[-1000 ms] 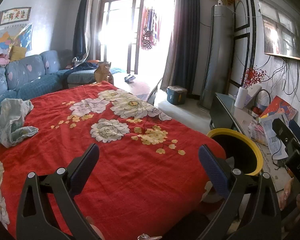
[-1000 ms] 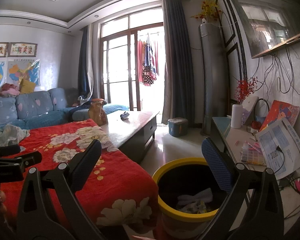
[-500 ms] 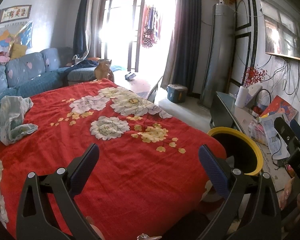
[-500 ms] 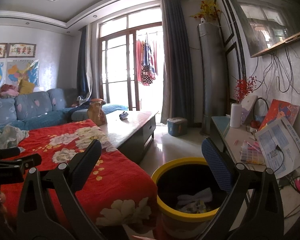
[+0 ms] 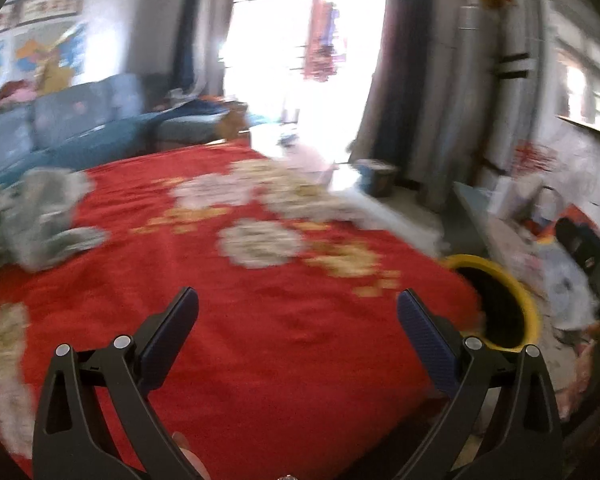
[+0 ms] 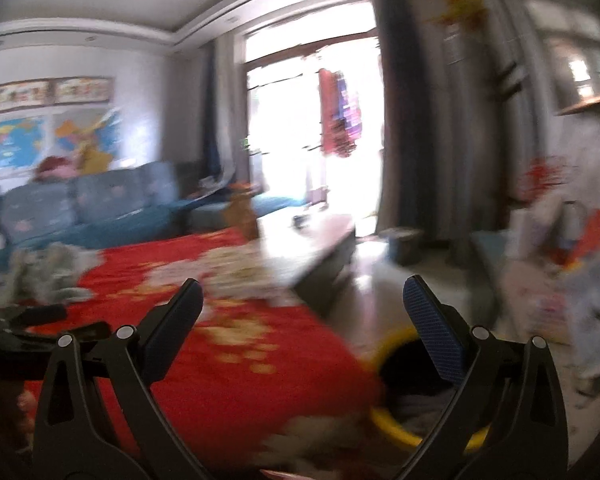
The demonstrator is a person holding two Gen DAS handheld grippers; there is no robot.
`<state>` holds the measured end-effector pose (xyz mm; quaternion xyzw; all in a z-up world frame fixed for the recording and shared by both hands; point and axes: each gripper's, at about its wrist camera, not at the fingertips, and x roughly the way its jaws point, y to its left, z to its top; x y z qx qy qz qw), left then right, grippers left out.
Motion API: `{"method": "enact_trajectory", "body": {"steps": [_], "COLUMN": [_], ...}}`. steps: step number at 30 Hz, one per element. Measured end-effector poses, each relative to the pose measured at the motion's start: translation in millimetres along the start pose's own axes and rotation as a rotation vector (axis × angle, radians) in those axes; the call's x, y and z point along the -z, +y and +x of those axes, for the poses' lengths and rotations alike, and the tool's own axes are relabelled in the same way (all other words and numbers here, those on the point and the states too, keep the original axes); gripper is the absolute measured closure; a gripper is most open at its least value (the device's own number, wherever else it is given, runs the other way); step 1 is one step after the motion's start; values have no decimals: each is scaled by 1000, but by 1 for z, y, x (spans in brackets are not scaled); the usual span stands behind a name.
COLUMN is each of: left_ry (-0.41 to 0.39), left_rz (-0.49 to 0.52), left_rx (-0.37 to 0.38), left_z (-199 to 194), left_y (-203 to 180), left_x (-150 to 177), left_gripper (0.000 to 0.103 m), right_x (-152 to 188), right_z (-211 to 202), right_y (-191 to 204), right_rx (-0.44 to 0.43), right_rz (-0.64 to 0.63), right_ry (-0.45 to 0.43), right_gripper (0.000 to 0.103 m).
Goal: Collect trash
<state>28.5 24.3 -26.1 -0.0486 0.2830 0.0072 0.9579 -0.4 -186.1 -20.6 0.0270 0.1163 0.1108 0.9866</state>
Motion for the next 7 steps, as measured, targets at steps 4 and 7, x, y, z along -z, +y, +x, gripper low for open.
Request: {"method": "enact_trajectory", "body": {"steps": [4,7], "left_ry": [72,163], "left_rz": [-146,-259], "left_rx": [-269,-498], "left_z": [-7,-15], "left_y": [113,206], "left_x": [7,23], "left_gripper": [6,7], "right_x": [-19,-8], "right_z": [67,119], "right_y": [100,189], "right_rx": [-261,-470], "right_rz": [-72,-143], "right_ry": [223,429], "right_gripper": [11,11]}}
